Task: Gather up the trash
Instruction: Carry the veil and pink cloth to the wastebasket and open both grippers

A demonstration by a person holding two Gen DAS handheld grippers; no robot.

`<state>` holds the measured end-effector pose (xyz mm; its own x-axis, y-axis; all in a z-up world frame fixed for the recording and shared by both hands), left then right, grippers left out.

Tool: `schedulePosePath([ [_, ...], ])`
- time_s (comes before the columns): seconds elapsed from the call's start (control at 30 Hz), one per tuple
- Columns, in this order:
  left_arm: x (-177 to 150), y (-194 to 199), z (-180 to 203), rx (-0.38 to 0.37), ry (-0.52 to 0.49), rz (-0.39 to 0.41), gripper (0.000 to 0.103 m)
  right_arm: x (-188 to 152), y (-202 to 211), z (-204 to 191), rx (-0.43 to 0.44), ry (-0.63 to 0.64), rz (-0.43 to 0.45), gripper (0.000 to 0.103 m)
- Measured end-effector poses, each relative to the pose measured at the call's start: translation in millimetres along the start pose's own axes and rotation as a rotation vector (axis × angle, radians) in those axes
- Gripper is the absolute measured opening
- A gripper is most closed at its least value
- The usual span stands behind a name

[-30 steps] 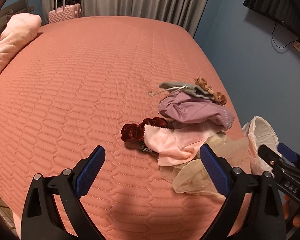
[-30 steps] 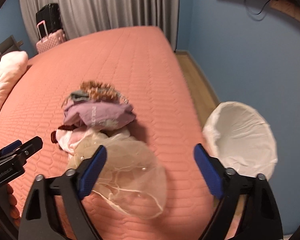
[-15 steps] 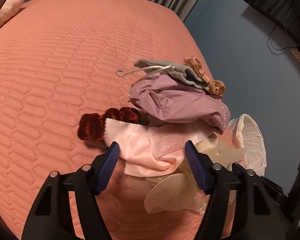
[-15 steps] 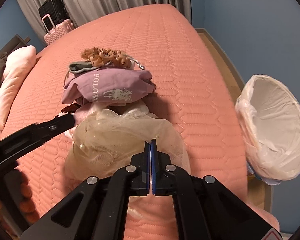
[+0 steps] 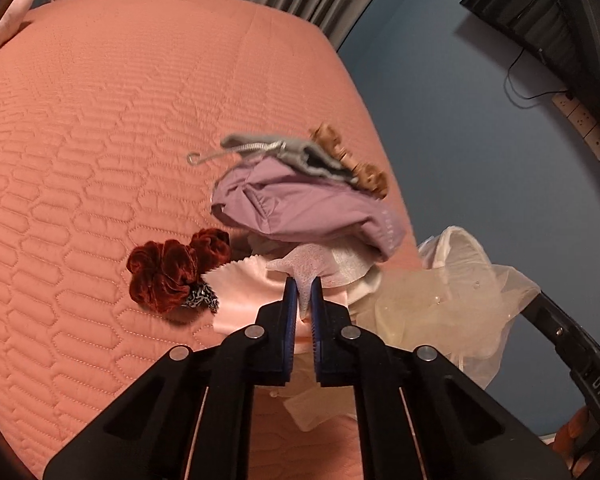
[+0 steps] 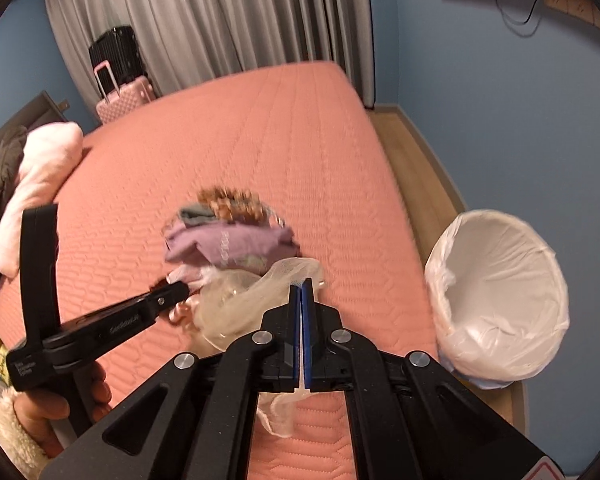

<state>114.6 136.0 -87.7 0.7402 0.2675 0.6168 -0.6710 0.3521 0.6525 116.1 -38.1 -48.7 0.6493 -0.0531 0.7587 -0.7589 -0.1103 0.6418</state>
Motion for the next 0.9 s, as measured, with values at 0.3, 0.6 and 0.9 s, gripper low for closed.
schedulePosePath([
  [0.3,33,58,43,-0.05,-0.058,0.114,0.006,49,61,4,0.007,-0.002,0.158,0.001],
  [0.6,60,73,104,-0.138,-0.148,0.168,0.006,95,103,34,-0.027,-0.039,0.268,0.001],
  [0.9,54,65,123,-0.158,-0.175,0.146,0.006,107,125,69,-0.058,-0.083,0.295,0.001],
])
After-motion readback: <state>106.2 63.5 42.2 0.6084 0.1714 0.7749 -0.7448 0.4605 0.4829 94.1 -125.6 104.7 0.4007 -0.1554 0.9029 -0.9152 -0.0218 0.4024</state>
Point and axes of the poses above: each gripper's, at about its wrist camera, not at the fingertips, and y roughly against the way its jaws point, z to its right, x to its top, the point moved 2 cm from there along -y, roughly the way its jaws point, and after that the axes turned 10 degrees about z, right-handed, at the moved point
